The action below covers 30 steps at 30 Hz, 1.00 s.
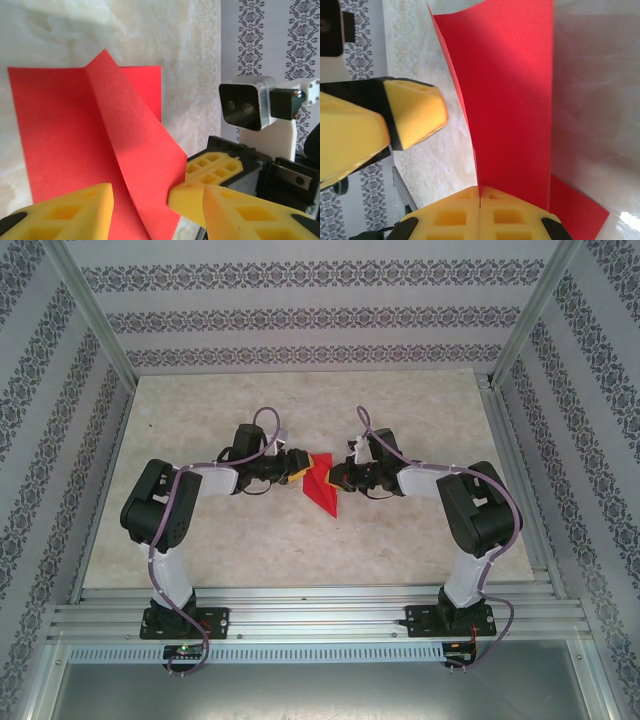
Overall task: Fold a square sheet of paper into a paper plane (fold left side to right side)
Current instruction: Turn over the paper at the center of the table.
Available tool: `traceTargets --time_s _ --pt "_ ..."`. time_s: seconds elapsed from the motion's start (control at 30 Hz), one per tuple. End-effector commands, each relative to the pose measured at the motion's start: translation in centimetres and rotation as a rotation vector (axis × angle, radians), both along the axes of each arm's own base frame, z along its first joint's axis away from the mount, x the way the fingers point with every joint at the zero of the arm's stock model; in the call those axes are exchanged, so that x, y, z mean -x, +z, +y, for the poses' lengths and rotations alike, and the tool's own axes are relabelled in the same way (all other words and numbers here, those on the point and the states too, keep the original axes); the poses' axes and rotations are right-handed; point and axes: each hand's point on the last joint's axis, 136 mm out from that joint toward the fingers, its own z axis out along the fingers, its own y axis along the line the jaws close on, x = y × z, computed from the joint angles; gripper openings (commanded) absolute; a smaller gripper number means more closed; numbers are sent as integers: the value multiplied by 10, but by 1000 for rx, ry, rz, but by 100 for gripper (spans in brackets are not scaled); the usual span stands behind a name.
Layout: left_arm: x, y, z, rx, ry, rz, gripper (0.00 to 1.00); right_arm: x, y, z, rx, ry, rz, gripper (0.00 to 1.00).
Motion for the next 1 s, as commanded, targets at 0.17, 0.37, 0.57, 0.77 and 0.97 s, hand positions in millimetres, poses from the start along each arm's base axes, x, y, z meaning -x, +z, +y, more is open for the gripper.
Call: traceTargets --time_s 0.17,0.37,0.57,0.77,0.97 --pt "-15 -12 -19 26 -26 -4 49 1 13 4 -51 9 -26 0" --pt "-18 -18 -28 46 -44 1 44 1 10 4 -50 8 -18 0" --pt "-20 -15 -31 57 -47 -13 34 2 6 3 -47 4 -8 1" --pt "-19 -16 -31 55 -48 -11 26 2 4 1 -44 -1 -2 3" --pt "-18 -17 -29 42 -48 -11 15 1 5 -4 -36 -16 -7 7"
